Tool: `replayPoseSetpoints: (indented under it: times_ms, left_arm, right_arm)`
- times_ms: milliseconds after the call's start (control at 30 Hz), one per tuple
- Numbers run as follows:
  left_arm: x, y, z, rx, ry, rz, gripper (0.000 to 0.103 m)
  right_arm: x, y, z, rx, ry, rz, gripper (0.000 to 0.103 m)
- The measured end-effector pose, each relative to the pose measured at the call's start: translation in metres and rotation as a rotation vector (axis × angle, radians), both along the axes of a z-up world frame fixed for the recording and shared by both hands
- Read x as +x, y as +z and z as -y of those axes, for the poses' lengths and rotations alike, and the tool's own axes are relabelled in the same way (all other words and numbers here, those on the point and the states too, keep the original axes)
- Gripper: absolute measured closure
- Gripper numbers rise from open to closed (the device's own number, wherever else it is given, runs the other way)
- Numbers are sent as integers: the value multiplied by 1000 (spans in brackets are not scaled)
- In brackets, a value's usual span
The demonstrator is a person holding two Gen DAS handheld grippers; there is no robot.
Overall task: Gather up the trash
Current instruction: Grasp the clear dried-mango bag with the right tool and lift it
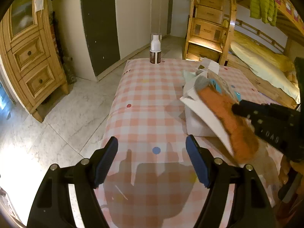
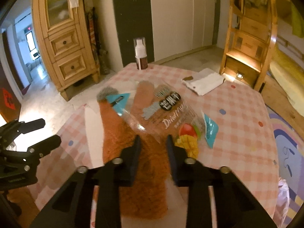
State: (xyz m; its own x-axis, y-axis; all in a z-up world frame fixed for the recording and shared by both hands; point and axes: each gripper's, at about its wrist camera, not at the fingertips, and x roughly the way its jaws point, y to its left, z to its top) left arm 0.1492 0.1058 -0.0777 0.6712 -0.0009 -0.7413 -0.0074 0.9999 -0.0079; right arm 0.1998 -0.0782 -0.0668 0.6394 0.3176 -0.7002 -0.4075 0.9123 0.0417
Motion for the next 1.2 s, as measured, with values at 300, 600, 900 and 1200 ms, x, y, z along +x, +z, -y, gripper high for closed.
replayPoseSetpoints:
  times_ms: [300,600,900,1200]
  left_arm:
    - [-13,12,16,4,-29,24,31]
    - [-9,10,28,7,-42,20,31]
    - [3,1,27,-3,-39,1,31]
    - [4,-3,28,3,-37,-14,31]
  right_arm:
    - [-17,24,37,17,-86,21,100]
    - [-11,-7,36,-125,-85,1,59]
    - [10,-35,23,-247,-51,-15,53]
    - [24,-30,19,-254,-30,41,64]
